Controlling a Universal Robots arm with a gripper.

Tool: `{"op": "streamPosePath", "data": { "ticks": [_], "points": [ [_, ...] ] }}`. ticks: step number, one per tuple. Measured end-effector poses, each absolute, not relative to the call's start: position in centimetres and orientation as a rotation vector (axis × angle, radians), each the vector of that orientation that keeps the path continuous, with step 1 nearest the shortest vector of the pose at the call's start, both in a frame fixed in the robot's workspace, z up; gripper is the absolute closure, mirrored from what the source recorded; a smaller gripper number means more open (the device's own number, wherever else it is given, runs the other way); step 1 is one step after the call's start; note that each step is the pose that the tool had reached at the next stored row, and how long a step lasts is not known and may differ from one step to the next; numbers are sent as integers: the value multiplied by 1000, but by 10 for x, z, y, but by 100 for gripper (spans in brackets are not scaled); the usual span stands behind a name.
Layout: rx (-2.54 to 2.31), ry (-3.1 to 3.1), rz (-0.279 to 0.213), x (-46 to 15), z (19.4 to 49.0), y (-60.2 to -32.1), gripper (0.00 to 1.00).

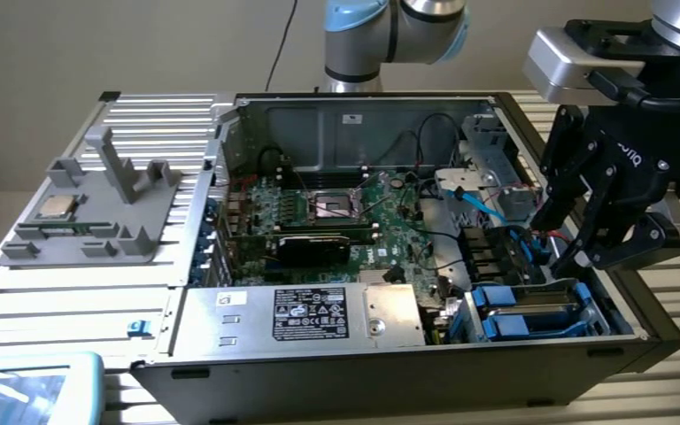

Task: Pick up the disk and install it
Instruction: 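Insert the first disk wire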

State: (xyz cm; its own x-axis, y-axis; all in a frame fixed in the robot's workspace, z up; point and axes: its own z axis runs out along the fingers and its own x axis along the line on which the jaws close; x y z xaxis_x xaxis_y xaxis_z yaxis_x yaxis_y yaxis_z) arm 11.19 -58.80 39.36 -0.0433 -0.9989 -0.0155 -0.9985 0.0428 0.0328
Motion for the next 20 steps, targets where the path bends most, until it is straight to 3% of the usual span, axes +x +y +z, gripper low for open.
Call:
{"op": "streamPosePath", "data": {
  "ticks": [20],
  "points": [
    [2151, -2271, -51, 134, 393, -565, 48]
  ]
}}
